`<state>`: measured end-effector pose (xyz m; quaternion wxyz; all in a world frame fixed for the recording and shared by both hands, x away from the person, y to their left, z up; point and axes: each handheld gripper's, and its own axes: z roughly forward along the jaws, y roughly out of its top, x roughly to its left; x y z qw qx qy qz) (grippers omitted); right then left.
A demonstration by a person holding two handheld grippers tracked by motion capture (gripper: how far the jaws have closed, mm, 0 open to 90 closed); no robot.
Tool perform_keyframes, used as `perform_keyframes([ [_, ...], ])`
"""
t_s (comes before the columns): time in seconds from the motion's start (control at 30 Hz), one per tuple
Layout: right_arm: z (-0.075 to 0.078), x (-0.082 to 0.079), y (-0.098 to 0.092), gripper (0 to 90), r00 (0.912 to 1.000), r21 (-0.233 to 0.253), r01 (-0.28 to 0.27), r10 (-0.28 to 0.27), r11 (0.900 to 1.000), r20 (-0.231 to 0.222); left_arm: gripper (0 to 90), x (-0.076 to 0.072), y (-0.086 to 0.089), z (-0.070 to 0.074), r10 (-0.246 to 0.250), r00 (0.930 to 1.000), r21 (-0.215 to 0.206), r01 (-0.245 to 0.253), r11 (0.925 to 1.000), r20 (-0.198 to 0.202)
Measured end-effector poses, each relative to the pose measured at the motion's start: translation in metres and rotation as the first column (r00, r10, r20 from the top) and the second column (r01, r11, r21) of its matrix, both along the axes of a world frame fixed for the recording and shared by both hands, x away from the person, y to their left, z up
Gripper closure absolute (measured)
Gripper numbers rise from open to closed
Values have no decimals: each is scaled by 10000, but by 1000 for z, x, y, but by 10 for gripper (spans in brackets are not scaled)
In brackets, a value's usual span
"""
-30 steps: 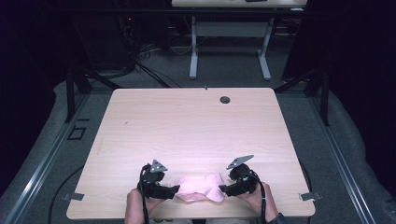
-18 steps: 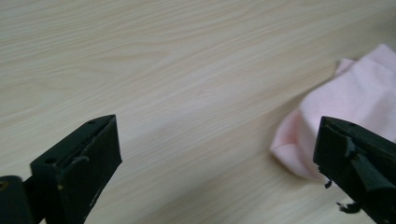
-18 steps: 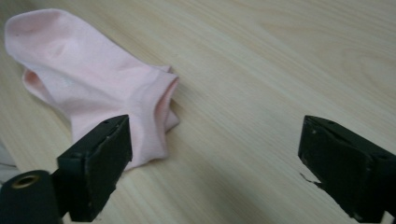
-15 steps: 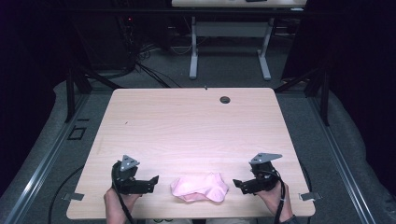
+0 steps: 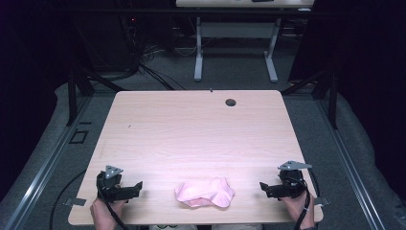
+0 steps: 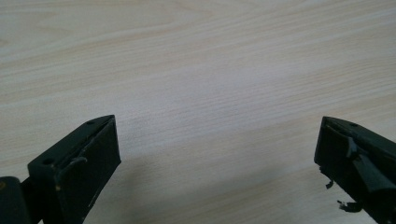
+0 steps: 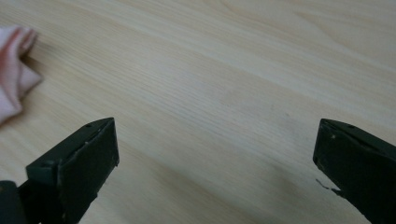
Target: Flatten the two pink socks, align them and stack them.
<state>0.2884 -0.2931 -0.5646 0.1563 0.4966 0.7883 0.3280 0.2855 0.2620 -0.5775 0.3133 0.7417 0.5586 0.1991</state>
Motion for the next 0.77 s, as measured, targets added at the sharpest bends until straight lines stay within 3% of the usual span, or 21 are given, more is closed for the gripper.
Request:
perform_keyframes([
  [0.23, -13, 4, -16, 0, 9987, -307, 516, -515, 9982, 41, 2, 6, 2, -8, 58, 9996, 304, -67, 9995, 277],
  [0.33, -19, 7, -19, 0, 9978, -677, 664, -665, 9955, 7, 2, 9, 3, -11, 47, 9997, 285, -54, 9996, 234],
  [0.5, -25, 7, -23, 0, 9949, -382, 681, -650, 9970, 769, 0, 9, 2, -15, 76, 9990, 387, -93, 9992, 433],
  [0.77, -26, 8, -24, 0, 9953, -381, 613, -582, 9974, 775, 0, 11, 3, -16, 72, 9989, 427, -92, 9990, 457],
])
